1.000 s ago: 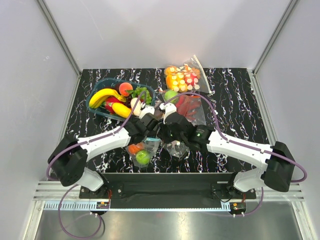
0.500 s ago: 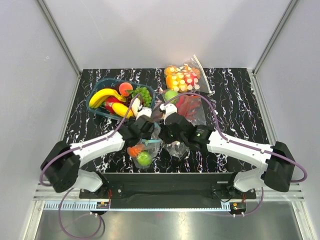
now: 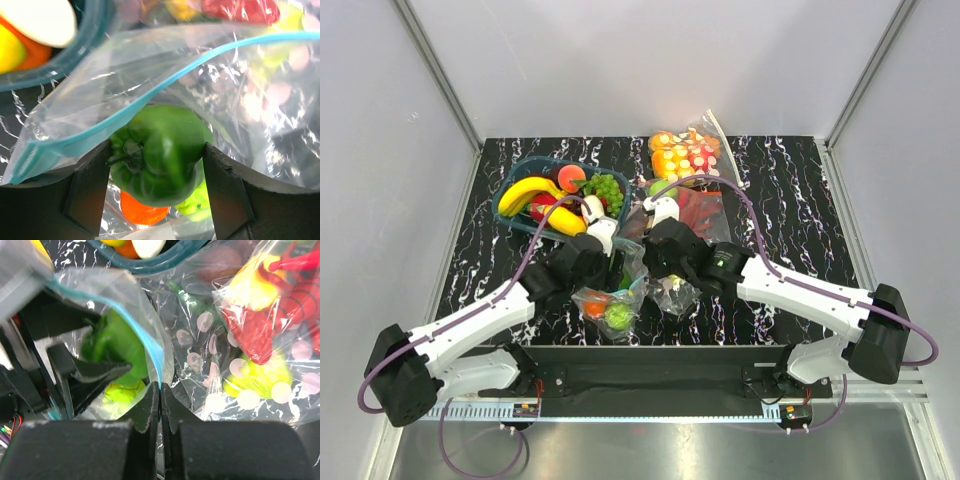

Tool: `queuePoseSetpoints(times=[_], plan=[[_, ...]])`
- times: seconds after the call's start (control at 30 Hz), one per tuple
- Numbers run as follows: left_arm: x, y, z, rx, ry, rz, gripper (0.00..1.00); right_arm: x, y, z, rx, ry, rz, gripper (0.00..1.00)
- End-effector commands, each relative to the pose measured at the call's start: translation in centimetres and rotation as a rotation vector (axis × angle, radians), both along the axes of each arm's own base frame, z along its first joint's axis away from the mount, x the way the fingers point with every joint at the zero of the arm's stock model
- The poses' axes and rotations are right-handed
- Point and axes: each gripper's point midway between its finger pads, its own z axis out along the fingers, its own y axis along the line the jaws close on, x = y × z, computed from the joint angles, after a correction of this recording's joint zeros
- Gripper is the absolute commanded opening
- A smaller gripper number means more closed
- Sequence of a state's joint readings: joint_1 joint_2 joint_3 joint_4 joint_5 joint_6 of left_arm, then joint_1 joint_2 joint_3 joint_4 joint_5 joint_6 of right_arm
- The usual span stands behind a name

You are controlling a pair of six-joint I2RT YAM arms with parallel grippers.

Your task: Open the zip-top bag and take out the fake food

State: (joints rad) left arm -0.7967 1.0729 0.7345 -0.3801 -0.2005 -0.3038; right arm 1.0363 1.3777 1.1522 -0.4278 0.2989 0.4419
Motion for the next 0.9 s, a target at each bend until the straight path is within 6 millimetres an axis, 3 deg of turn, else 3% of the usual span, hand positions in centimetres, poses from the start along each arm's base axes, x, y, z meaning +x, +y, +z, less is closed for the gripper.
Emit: queuePoseSetpoints(times=[0.0,0.13,0.4,0.5,0.7,0.8,0.83,0.87], plan=[[-1.2,-0.9,1.4,-0.038,0.014,-0.077,0.55,1.1,-0.2,2.2,0.005,-0.051,-0.058,0.04],[-2.1,-1.1,3.2,-0.084,-0.002,-0.1,0.56,1.6,-0.8,2.2,-0.012,-0.06,-0.088,0.04],[-2.2,-0.3,11.6,-0.259,-0.17,-0.063,0.56,1.2,-1.4,0.6,-0.032,-0.027,-0.095,0.04],[-1.8,-0.5,13.2,-0.28,-0.198,-0.054,0.56,1.0,-1.5,0.0,-0.036,-0.015,-0.088,0.04],[-0.7,-0.4,14.5,-0.28,-0.232,-0.016,0.55,0.2,-1.8,-0.4,-0.023,0.004,-0.074,0.04],[-0.2,-0.2,17.4,-0.316,-0.296,-0.002,0.55,-0.1,-3.0,-1.1,-0.052,0.011,-0.094,0.04],[0.0,-0.1,19.5,-0.347,-0.336,0.003,0.55,-0.1,-3.6,-1.3,-0.072,0.012,-0.104,0.04],[0.2,0.2,20.4,-0.352,-0.357,0.01,0.55,-0.3,-4.0,-1.5,-0.082,0.012,-0.109,0.04]])
